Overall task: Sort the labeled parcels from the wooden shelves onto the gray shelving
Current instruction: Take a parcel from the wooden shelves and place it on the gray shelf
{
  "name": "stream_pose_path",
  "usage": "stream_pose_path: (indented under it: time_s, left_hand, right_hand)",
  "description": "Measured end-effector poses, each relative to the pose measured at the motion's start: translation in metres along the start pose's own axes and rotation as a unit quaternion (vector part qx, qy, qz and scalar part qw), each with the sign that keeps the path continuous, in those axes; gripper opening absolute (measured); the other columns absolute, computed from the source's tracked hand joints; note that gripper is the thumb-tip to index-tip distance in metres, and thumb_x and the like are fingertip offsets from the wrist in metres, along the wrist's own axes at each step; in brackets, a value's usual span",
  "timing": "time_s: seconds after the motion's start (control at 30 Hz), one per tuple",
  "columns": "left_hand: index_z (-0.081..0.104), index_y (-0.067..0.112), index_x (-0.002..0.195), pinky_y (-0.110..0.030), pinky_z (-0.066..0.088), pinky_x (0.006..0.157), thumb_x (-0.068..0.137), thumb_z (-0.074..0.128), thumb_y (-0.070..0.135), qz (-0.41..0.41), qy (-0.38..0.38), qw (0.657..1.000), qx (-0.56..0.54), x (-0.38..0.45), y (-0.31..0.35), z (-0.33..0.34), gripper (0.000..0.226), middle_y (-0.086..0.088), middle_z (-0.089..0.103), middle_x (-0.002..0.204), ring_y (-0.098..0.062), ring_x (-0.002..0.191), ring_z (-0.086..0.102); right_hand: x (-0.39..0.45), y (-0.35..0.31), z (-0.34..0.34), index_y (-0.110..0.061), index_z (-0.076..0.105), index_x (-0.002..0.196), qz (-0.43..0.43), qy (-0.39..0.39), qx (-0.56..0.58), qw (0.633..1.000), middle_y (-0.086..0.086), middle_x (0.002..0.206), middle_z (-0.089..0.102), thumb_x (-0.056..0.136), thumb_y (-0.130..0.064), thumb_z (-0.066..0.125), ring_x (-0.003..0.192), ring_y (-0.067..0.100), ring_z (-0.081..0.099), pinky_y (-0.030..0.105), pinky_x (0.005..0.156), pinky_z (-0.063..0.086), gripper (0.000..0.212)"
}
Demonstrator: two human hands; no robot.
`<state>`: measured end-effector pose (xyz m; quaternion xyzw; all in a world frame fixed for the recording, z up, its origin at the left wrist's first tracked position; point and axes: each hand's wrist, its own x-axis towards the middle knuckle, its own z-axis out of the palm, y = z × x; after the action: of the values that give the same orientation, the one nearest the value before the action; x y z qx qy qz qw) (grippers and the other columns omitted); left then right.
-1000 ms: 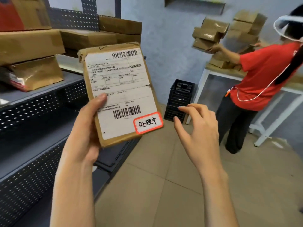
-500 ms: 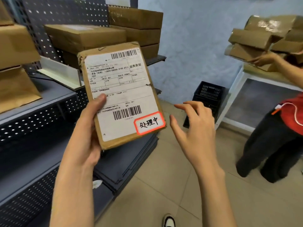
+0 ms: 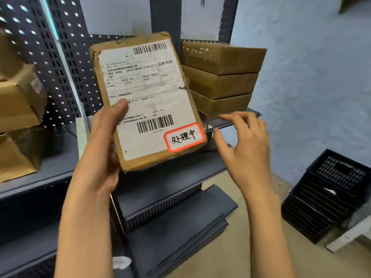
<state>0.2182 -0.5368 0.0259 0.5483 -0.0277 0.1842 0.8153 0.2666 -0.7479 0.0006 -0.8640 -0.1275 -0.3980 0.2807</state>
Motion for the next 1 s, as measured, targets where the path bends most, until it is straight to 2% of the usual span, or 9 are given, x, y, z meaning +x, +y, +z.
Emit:
stream_pose_path:
  time_s: [0.17, 0.3, 0.43, 0.47, 0.57, 0.7, 0.8, 0.9, 1.0]
  left_hand:
    - [0.054, 0.022, 0.130, -0.065, 0.021, 0.110, 0.077, 0.063, 0.052, 0.055, 0.014, 0.998, 0.041, 0.055, 0.005, 0.013, 0.062, -0.003, 0.068, 0.119, -0.033, 0.122, 0.054]
    - [0.056, 0.025, 0.126, -0.047, 0.040, 0.107, 0.093, 0.048, 0.043, 0.070, 0.017, 0.996, 0.057, 0.099, 0.011, 0.017, 0.039, 0.001, 0.069, 0.117, -0.018, 0.110, 0.065]
    - [0.063, 0.025, 0.114, -0.038, 0.048, 0.099, 0.099, 0.036, 0.039, 0.101, -0.005, 0.993, 0.067, 0.142, 0.029, 0.028, 0.034, 0.003, 0.070, 0.115, -0.017, 0.111, 0.064]
    - [0.067, 0.026, 0.110, -0.042, 0.045, 0.102, 0.099, 0.038, 0.040, 0.108, -0.010, 0.991, 0.073, 0.152, 0.033, 0.030, 0.034, 0.000, 0.070, 0.115, -0.023, 0.115, 0.062]
    - [0.073, 0.035, 0.105, -0.065, 0.018, 0.110, 0.090, 0.048, 0.053, 0.115, -0.011, 0.987, 0.114, 0.185, 0.036, 0.031, 0.034, -0.013, 0.063, 0.126, -0.043, 0.128, 0.044]
    - [0.066, 0.041, 0.111, -0.052, 0.036, 0.106, 0.093, 0.039, 0.059, 0.107, 0.049, 0.975, 0.190, 0.220, 0.033, 0.022, 0.038, 0.007, 0.070, 0.115, -0.018, 0.111, 0.064]
    - [0.060, 0.043, 0.118, -0.045, 0.041, 0.102, 0.090, 0.035, 0.066, 0.073, 0.089, 0.965, 0.235, 0.242, 0.033, 0.016, 0.043, 0.014, 0.071, 0.109, -0.012, 0.105, 0.066]
    - [0.063, 0.043, 0.109, -0.037, 0.043, 0.095, 0.091, 0.034, 0.064, 0.031, 0.119, 0.956, 0.267, 0.258, 0.031, 0.014, 0.039, 0.017, 0.071, 0.105, -0.008, 0.101, 0.067]
    - [0.063, 0.044, 0.110, -0.031, 0.044, 0.083, 0.091, 0.035, 0.065, 0.006, 0.135, 0.951, 0.278, 0.266, 0.031, 0.013, 0.040, 0.016, 0.070, 0.110, -0.007, 0.102, 0.066]
  right_hand:
    - [0.059, 0.015, 0.055, -0.019, 0.063, 0.115, -0.038, -0.015, 0.066, 0.997, 0.003, 0.114, 0.057, 0.090, -0.030, 0.063, 0.104, 0.021, 0.048, 0.039, 0.085, 0.044, 0.027]
    - [0.108, 0.019, 0.090, -0.019, 0.063, 0.115, -0.054, -0.007, 0.099, 0.994, 0.002, 0.114, 0.056, 0.091, -0.030, 0.063, 0.108, 0.019, 0.046, 0.039, 0.089, 0.044, 0.027]
    - [0.156, 0.019, 0.114, -0.021, 0.063, 0.116, -0.058, 0.003, 0.121, 0.991, 0.000, 0.115, 0.055, 0.090, -0.031, 0.064, 0.109, 0.016, 0.043, 0.037, 0.091, 0.041, 0.027]
    - [0.167, 0.018, 0.120, -0.022, 0.063, 0.116, -0.062, 0.005, 0.121, 0.991, 0.000, 0.115, 0.055, 0.090, -0.031, 0.064, 0.110, 0.015, 0.043, 0.036, 0.092, 0.039, 0.028]
    - [0.196, 0.017, 0.136, -0.023, 0.062, 0.118, -0.077, 0.004, 0.118, 0.990, -0.001, 0.117, 0.055, 0.091, -0.032, 0.063, 0.112, 0.014, 0.042, 0.033, 0.093, 0.038, 0.028]
    - [0.222, 0.020, 0.161, -0.021, 0.062, 0.118, -0.081, -0.004, 0.137, 0.987, 0.001, 0.117, 0.055, 0.091, -0.030, 0.062, 0.111, 0.017, 0.044, 0.030, 0.091, 0.035, 0.028]
    - [0.239, 0.020, 0.178, -0.021, 0.062, 0.118, -0.081, -0.011, 0.149, 0.986, 0.002, 0.117, 0.056, 0.091, -0.030, 0.061, 0.110, 0.018, 0.045, 0.035, 0.092, 0.039, 0.028]
    - [0.253, 0.022, 0.191, -0.020, 0.063, 0.116, -0.080, -0.006, 0.166, 0.983, 0.002, 0.114, 0.057, 0.090, -0.029, 0.060, 0.109, 0.021, 0.047, 0.040, 0.092, 0.041, 0.028]
    - [0.260, 0.021, 0.202, -0.020, 0.063, 0.116, -0.079, -0.021, 0.171, 0.982, 0.002, 0.113, 0.057, 0.090, -0.029, 0.061, 0.108, 0.022, 0.048, 0.038, 0.091, 0.039, 0.028]
